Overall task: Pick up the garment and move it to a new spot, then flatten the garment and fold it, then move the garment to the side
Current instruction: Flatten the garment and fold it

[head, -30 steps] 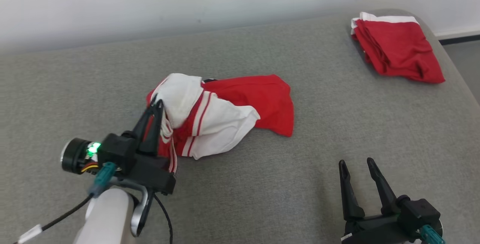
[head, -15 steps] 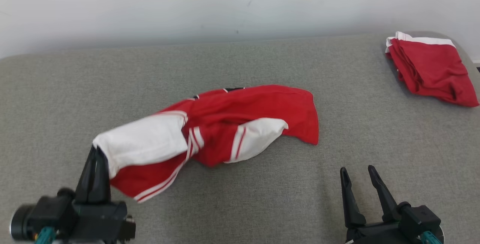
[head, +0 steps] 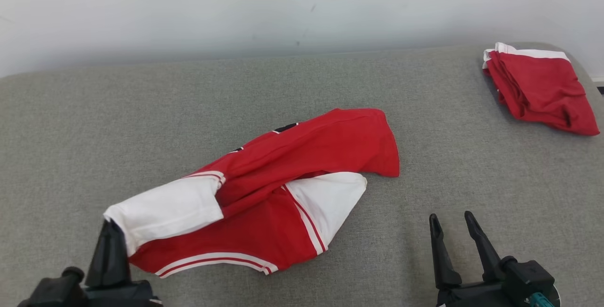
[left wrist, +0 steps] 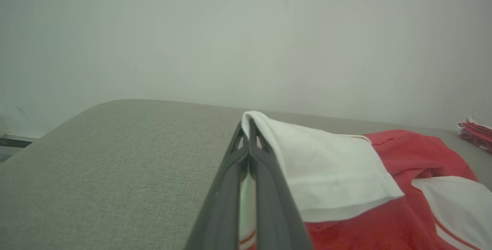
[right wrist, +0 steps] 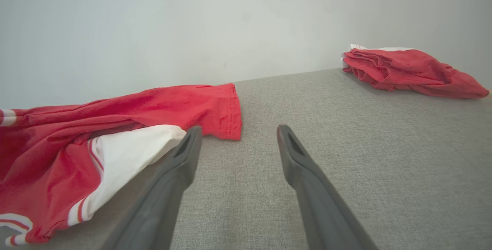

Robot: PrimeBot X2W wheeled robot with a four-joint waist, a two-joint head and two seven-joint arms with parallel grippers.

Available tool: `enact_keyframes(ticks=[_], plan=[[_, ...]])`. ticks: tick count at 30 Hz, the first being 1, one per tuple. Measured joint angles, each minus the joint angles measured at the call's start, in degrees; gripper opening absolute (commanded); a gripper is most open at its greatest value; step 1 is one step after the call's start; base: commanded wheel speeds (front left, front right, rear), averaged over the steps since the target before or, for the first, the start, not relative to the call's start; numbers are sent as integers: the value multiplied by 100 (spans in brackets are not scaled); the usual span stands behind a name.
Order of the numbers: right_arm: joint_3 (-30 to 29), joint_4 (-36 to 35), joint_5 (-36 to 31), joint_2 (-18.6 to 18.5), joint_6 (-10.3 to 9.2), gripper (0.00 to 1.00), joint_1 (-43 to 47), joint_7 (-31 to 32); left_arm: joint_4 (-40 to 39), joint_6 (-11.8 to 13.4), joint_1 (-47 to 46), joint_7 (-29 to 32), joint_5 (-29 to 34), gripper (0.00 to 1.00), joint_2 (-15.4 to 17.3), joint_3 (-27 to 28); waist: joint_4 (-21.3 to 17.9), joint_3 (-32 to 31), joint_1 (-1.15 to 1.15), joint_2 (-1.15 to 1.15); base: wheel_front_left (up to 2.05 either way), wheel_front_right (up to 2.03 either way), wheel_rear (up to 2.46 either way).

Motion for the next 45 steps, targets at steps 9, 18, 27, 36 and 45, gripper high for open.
enact_keyframes(ticks=[9, 18, 27, 36, 45], plan=[[-27, 19, 2, -2, -1, 100, 27, 1, 230, -10, 51, 0, -38, 0, -58, 456, -72, -9, 0, 0, 0, 0, 0], [-80, 68, 40, -1, -1, 100, 133, 1, 545, -80, 630, 0, -167, 0, -142, -65, -37, -67, 0, 0, 0, 0, 0], [-94, 113, 37, -1, 0, 100, 246, 0, 597, -105, 1109, 0, -404, 0, -149, -544, 125, -217, 0, 0, 0, 0, 0], [-80, 164, 32, -1, 0, 100, 358, 1, 989, -113, 1132, 0, -481, 0, -153, -630, 170, -367, 1, 0, 0, 0, 0], [-134, 174, 59, -1, 0, 100, 383, 0, 719, -135, 1120, 0, -720, 0, -149, -467, 232, -427, 1, 0, 0, 0, 0]])
